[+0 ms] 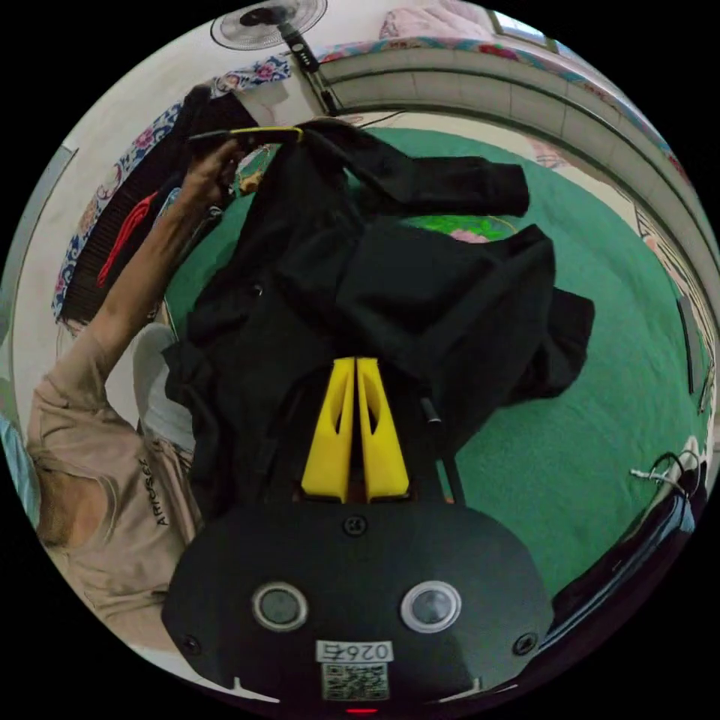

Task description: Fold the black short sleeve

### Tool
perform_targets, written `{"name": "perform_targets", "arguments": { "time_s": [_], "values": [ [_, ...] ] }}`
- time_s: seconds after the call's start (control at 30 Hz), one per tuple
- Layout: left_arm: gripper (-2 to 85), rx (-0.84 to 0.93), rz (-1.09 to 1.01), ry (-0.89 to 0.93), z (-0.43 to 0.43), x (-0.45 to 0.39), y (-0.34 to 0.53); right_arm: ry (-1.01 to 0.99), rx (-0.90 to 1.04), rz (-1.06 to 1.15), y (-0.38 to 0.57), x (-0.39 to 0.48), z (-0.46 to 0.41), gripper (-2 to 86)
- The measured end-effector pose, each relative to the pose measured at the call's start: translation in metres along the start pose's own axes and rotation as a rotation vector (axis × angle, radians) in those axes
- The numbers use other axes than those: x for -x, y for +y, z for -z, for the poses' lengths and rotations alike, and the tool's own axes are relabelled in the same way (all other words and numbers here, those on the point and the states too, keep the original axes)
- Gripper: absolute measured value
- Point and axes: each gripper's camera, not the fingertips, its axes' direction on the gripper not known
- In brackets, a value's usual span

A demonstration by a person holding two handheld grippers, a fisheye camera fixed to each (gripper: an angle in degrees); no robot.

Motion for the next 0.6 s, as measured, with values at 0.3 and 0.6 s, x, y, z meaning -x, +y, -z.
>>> {"name": "perform_targets", "arguments": {
  "time_s": [0.3, 0.6],
  "values": [
    [4.1, -0.154, -0.099, 0.054, 0.01, 0.014, 0.02, -0.003, -0.451, -0.294, 0.033, -0.074, 0.062, 4.4],
    [14.6, 0.356, -0.182, -0.013, -0.09, 0.032, 0.076, -0.216, -0.268, -0.5, -0.102, -0.188, -0.007, 0.7]
  ]
}}
